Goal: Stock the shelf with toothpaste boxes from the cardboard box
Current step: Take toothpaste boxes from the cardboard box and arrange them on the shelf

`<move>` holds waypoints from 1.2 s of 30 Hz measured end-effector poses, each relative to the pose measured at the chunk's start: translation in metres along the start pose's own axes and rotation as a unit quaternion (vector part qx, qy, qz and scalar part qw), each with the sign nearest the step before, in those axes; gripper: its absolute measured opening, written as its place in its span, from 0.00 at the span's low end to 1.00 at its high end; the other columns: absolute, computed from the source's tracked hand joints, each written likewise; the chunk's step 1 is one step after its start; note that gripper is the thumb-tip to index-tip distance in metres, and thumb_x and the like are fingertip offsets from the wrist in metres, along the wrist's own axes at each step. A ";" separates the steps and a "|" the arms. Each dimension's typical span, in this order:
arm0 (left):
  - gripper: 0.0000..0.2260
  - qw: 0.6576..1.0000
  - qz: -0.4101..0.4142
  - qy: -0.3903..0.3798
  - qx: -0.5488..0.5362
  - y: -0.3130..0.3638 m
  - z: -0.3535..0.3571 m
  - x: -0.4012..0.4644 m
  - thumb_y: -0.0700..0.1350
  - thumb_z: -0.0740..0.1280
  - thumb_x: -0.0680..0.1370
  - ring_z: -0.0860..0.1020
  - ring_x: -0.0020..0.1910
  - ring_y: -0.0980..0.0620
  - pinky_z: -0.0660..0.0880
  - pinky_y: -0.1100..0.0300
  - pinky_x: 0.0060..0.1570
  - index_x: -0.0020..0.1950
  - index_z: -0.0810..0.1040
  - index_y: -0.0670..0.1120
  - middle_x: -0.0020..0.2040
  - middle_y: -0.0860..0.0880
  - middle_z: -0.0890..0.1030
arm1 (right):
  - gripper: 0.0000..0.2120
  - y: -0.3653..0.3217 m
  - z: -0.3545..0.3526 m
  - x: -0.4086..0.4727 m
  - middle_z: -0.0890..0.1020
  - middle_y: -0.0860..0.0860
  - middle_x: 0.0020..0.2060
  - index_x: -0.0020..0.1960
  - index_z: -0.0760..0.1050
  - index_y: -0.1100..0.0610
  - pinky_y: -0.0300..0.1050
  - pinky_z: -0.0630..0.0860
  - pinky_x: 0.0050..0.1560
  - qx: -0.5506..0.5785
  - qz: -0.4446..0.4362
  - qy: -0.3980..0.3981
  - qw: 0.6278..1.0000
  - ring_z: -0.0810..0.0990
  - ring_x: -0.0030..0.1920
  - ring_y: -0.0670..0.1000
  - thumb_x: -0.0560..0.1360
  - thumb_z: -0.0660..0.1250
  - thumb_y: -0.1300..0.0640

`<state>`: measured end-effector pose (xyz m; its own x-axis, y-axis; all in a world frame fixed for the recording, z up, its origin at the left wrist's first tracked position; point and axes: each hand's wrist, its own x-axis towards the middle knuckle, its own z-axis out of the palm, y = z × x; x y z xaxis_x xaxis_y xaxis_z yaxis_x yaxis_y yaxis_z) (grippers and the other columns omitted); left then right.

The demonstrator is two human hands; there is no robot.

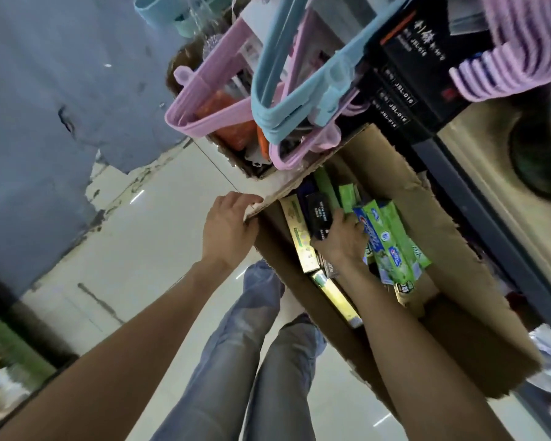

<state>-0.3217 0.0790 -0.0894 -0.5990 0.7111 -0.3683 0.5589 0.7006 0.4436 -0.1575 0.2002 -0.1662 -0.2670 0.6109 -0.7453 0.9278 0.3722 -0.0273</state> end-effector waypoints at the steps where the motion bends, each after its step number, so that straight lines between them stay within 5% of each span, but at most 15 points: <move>1: 0.15 1.000 0.015 0.015 -0.002 0.003 0.001 -0.003 0.36 0.67 0.72 0.75 0.54 0.44 0.70 0.56 0.53 0.58 0.78 0.45 0.54 0.45 0.79 | 0.38 0.009 0.001 -0.004 0.67 0.62 0.65 0.67 0.59 0.57 0.56 0.69 0.57 0.019 0.008 -0.001 1.000 0.68 0.63 0.63 0.67 0.72 0.42; 9: 0.20 0.998 0.032 0.041 -0.036 0.023 0.017 -0.018 0.43 0.60 0.71 0.69 0.58 0.48 0.64 0.60 0.60 0.63 0.74 0.44 0.58 0.46 0.76 | 0.56 0.009 0.020 -0.009 0.68 0.63 0.65 0.76 0.38 0.54 0.53 0.73 0.56 -0.057 0.027 -0.016 0.998 0.74 0.60 0.60 0.66 0.74 0.41; 15: 0.20 0.994 0.063 0.070 -0.060 0.039 0.014 -0.022 0.39 0.64 0.71 0.67 0.61 0.48 0.61 0.64 0.63 0.63 0.73 0.41 0.61 0.43 0.75 | 0.45 0.019 0.007 -0.010 0.71 0.60 0.62 0.71 0.56 0.59 0.53 0.74 0.54 0.119 0.073 -0.033 0.990 0.74 0.59 0.61 0.65 0.72 0.38; 18: 0.22 0.989 0.065 -0.028 -0.130 0.055 0.014 -0.029 0.39 0.66 0.72 0.69 0.62 0.51 0.63 0.62 0.65 0.66 0.71 0.44 0.63 0.45 0.72 | 0.35 0.036 -0.017 -0.030 0.79 0.52 0.54 0.63 0.67 0.55 0.50 0.76 0.54 0.317 0.088 -0.102 0.939 0.78 0.54 0.55 0.63 0.70 0.38; 20: 0.25 0.956 -0.024 -0.160 -0.245 0.075 0.012 -0.037 0.45 0.68 0.75 0.72 0.62 0.52 0.69 0.54 0.64 0.70 0.65 0.48 0.64 0.49 0.70 | 0.29 0.048 -0.036 -0.054 0.77 0.48 0.51 0.63 0.67 0.53 0.45 0.74 0.49 0.413 0.076 -0.137 0.897 0.77 0.53 0.52 0.67 0.70 0.42; 22: 0.33 0.862 -0.179 -0.258 -0.397 0.102 0.006 -0.044 0.53 0.71 0.74 0.73 0.62 0.52 0.70 0.54 0.65 0.74 0.58 0.52 0.66 0.52 0.70 | 0.28 0.055 -0.053 -0.083 0.75 0.49 0.52 0.65 0.64 0.53 0.42 0.71 0.44 0.440 0.055 -0.122 0.888 0.75 0.52 0.51 0.70 0.70 0.46; 23: 0.39 0.818 -0.234 -0.279 -0.446 0.114 0.004 -0.046 0.57 0.73 0.70 0.73 0.64 0.52 0.68 0.53 0.66 0.75 0.55 0.55 0.68 0.52 0.70 | 0.29 0.058 -0.058 -0.097 0.75 0.50 0.53 0.65 0.64 0.54 0.43 0.72 0.45 0.436 0.044 -0.096 0.894 0.76 0.53 0.52 0.69 0.71 0.47; 25: 0.48 0.780 -0.254 -0.287 -0.494 0.133 0.004 -0.051 0.62 0.76 0.60 0.72 0.65 0.51 0.66 0.51 0.68 0.74 0.54 0.60 0.68 0.52 0.72 | 0.37 0.058 -0.069 -0.128 0.76 0.52 0.56 0.66 0.63 0.54 0.49 0.75 0.52 0.422 0.017 -0.035 0.906 0.77 0.55 0.53 0.62 0.72 0.43; 28: 0.44 0.802 -0.207 -0.236 -0.508 0.159 -0.003 -0.067 0.47 0.79 0.64 0.74 0.60 0.55 0.69 0.57 0.63 0.72 0.56 0.57 0.57 0.59 0.75 | 0.48 0.063 -0.082 -0.172 0.72 0.51 0.60 0.69 0.58 0.53 0.52 0.75 0.57 0.419 -0.028 -0.002 0.908 0.75 0.58 0.51 0.56 0.73 0.37; 30: 0.39 0.822 -0.175 -0.190 -0.507 0.171 -0.010 -0.085 0.36 0.77 0.66 0.76 0.57 0.56 0.73 0.60 0.59 0.68 0.59 0.57 0.54 0.59 0.75 | 0.49 0.070 -0.093 -0.198 0.66 0.49 0.62 0.70 0.54 0.53 0.48 0.72 0.60 0.449 -0.050 -0.016 0.892 0.70 0.62 0.49 0.59 0.78 0.43; 33: 0.34 0.808 -0.144 -0.158 -0.549 0.187 -0.033 -0.121 0.34 0.76 0.63 0.79 0.53 0.54 0.77 0.60 0.52 0.57 0.66 0.61 0.53 0.53 0.78 | 0.43 0.092 -0.113 -0.236 0.65 0.46 0.62 0.68 0.54 0.52 0.41 0.69 0.61 0.486 -0.104 -0.046 0.867 0.69 0.62 0.45 0.64 0.78 0.48; 36: 0.33 0.792 -0.133 -0.186 -0.567 0.206 -0.062 -0.166 0.39 0.74 0.62 0.81 0.47 0.52 0.79 0.60 0.43 0.61 0.67 0.59 0.51 0.48 0.79 | 0.29 0.117 -0.135 -0.284 0.70 0.37 0.54 0.64 0.59 0.50 0.35 0.70 0.56 0.527 -0.108 -0.061 0.841 0.72 0.54 0.38 0.71 0.73 0.52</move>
<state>-0.1425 0.1012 0.1138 -0.2817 0.6638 -0.6928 -0.5576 0.4744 0.6812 -0.0081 0.1650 0.1322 -0.4905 0.5087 -0.7076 0.5942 -0.3987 -0.6986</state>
